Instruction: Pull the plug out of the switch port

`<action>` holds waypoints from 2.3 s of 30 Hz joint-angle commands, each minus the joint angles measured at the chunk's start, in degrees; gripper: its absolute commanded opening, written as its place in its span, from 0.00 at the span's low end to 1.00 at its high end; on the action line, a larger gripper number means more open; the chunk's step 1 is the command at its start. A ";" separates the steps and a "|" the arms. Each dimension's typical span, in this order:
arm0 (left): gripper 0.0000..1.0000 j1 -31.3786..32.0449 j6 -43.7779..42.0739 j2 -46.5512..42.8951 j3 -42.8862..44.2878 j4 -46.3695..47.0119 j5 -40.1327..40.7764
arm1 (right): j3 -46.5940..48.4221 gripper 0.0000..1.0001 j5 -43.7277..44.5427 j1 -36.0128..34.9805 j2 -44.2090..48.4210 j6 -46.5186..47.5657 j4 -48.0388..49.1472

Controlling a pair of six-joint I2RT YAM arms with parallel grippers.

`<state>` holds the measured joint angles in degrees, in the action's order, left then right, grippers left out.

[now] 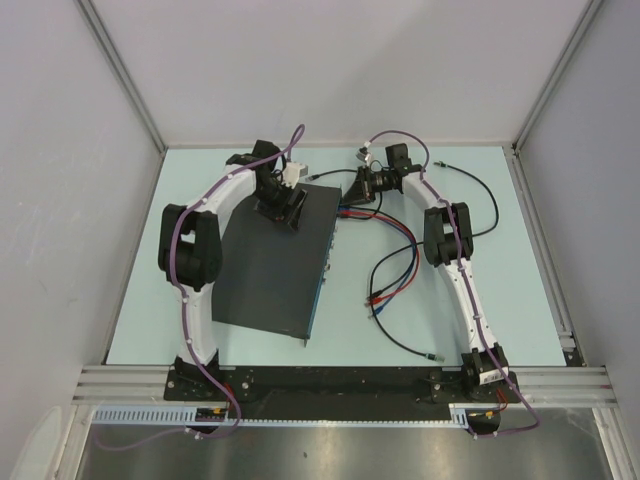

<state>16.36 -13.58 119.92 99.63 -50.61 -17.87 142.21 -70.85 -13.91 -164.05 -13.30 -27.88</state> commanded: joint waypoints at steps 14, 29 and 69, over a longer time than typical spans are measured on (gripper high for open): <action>0.82 0.96 0.84 0.58 0.65 1.04 -2.70 | -2.99 0.00 6.10 3.19 -1.54 6.11 -7.99; 0.82 1.39 1.19 1.63 1.97 0.34 -3.84 | -5.54 0.00 0.71 4.86 -2.33 -7.18 4.41; 0.81 0.08 3.39 4.53 3.64 2.89 -9.11 | -2.31 0.00 9.12 11.35 30.28 6.51 -11.04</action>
<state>16.45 -11.35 121.69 101.71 -49.84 -23.16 129.36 -74.46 -4.84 -136.42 -29.56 -14.00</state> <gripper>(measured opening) 0.812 0.041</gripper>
